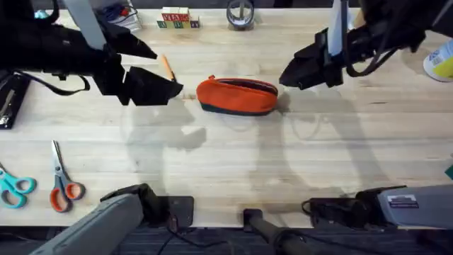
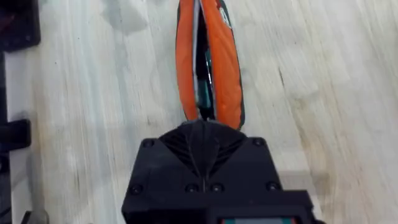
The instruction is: Unzip the bag, pick up the pens from the table one at a time and place them inside, then zip the bag closed.
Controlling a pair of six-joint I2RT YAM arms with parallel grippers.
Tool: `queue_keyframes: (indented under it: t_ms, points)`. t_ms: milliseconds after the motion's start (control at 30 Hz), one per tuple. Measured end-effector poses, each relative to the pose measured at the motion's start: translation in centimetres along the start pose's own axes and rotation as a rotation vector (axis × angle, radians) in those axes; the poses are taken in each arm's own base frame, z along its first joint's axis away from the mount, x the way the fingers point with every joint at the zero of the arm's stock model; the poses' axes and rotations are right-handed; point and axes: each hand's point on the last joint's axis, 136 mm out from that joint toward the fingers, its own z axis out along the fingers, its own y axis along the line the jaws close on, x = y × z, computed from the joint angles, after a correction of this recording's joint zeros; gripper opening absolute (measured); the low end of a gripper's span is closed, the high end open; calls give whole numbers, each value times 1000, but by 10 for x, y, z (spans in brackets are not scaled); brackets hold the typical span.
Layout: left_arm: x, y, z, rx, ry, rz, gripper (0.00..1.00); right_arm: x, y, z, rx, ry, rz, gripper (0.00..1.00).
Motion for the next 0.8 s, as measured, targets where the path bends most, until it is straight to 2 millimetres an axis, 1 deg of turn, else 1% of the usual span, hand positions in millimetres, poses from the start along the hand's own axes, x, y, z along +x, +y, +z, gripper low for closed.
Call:
queue_keyframes:
  t_ms: [300,700,800]
  points:
    - [1,-1,0,5,3,-6,994,7,-2,11,-32,15,24,30]
    - [2,-2,0,9,6,-11,993,16,5,43,-125,52,38,30]
    - [2,-2,0,9,6,-11,993,18,4,48,-135,56,39,30]
